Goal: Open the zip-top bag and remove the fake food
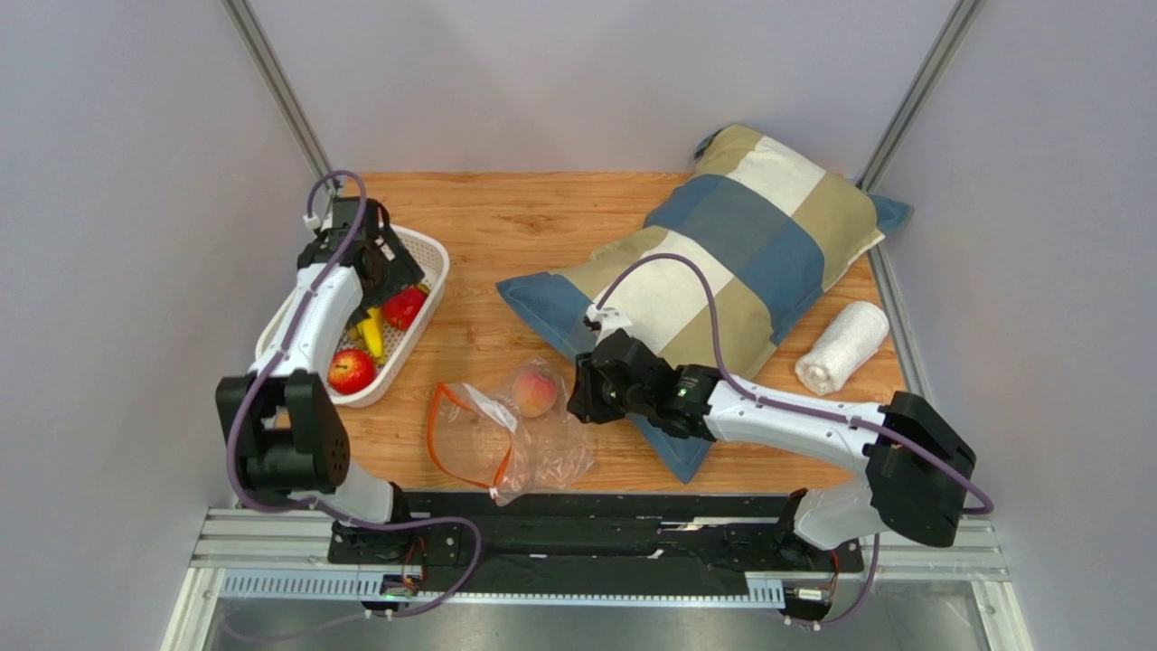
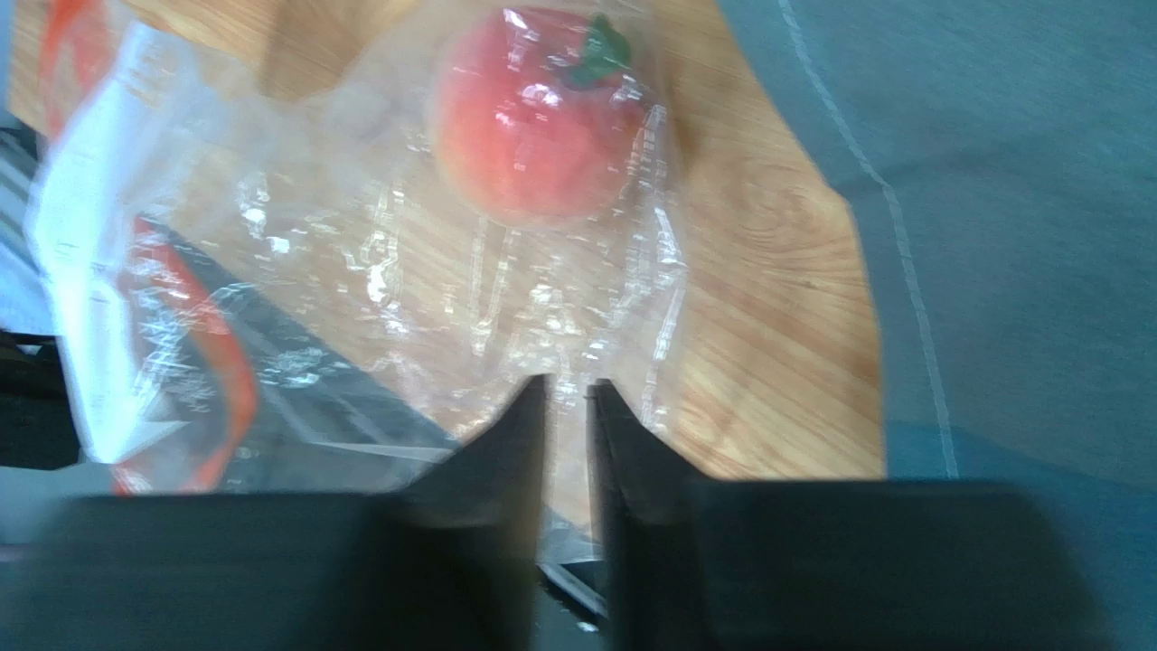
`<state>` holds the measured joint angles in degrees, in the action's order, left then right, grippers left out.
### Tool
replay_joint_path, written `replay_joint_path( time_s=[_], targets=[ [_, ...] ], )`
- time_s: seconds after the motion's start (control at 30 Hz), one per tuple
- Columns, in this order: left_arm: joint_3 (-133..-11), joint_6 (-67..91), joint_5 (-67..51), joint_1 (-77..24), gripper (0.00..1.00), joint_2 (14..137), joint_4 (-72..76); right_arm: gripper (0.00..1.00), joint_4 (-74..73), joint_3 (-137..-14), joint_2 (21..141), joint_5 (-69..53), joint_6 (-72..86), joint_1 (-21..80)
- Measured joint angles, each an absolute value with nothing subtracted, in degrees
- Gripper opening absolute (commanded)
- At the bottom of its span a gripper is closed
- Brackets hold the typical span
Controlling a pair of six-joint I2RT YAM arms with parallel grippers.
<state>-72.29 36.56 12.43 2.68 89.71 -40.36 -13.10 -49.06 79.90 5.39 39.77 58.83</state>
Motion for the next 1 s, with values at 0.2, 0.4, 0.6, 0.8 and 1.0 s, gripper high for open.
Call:
replay_joint_path(
  time_s=[0.2, 0.4, 0.6, 0.8, 1.0],
  targets=[
    [-66.37, 36.51, 5.43, 1.5, 0.84, 69.8, -40.82, 0.68, -17.17, -56.97, 81.45, 6.04, 35.2, 62.72],
    [-53.12, 36.1, -4.38, -9.85, 0.7, 46.96, -42.13, 0.8, -20.84, -67.2, 85.95, 6.28, 31.31, 67.42],
    [-43.97, 39.07, -9.67, -14.96, 0.56, 31.48, -49.6, 0.83, -22.17, -70.04, 89.12, 6.46, 30.04, 71.61],
    [-41.63, 44.27, -14.46, -15.66, 0.49, 23.11, -54.08, 0.45, -24.4, -72.49, 94.7, 7.7, 30.11, 72.14],
    [-36.95, 46.52, -20.14, -15.75, 0.36, 24.95, -53.8, 0.0, -26.68, -74.15, 96.57, 10.37, 31.2, 72.01]
  ],
)
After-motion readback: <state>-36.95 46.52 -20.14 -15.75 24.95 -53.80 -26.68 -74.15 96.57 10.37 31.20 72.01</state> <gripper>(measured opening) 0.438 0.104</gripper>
